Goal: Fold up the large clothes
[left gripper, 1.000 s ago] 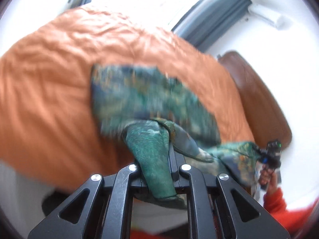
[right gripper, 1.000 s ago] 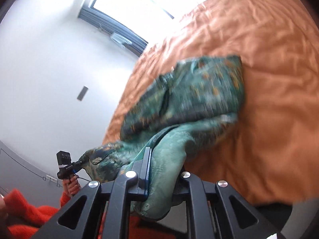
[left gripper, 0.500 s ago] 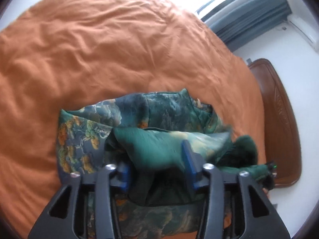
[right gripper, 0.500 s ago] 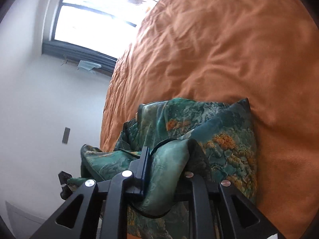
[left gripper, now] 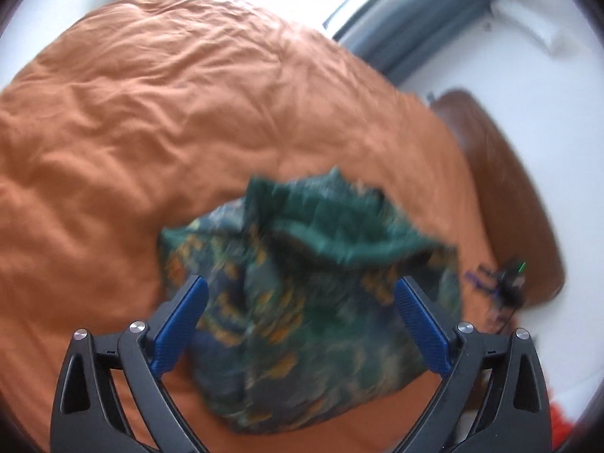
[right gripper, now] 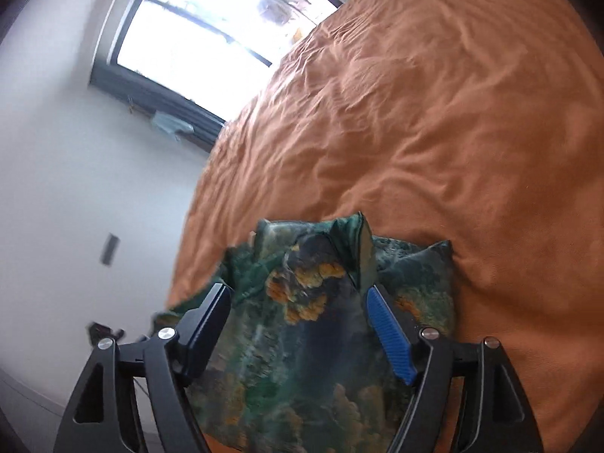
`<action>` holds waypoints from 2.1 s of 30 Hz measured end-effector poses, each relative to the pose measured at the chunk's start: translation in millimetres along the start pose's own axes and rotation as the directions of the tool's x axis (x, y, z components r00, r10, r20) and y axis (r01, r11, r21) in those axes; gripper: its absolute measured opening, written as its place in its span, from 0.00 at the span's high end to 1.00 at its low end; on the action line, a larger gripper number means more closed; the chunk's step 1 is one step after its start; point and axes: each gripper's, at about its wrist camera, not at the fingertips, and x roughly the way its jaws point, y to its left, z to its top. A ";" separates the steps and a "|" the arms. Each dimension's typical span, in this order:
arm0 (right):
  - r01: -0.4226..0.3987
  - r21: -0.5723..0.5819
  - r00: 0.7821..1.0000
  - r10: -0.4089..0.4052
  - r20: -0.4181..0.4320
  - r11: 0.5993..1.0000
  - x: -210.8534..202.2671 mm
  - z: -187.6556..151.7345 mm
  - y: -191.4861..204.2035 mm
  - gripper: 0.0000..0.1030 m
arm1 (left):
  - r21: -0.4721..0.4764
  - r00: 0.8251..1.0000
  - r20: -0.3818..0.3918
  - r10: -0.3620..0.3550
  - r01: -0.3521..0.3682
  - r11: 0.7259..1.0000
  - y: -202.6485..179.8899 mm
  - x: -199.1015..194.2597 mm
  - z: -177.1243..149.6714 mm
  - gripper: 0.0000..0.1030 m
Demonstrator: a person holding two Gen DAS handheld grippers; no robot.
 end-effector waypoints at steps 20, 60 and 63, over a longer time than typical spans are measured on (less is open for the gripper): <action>0.442 -0.312 0.886 -0.355 0.298 0.841 31.7 -6.4 90.5 0.89 | -0.071 0.894 0.208 0.398 -0.392 0.917 -28.7 79.6 12.8 0.92; 0.162 -0.239 0.977 -0.122 0.176 0.957 142.6 -25.9 -2.6 0.49 | -0.154 0.883 0.265 0.388 -0.358 0.921 47.2 160.6 26.3 0.08; 0.127 -0.234 0.978 -0.082 0.191 0.964 142.4 -29.9 -7.6 0.49 | -0.170 0.898 0.271 0.347 -0.311 0.935 55.2 163.5 23.9 0.06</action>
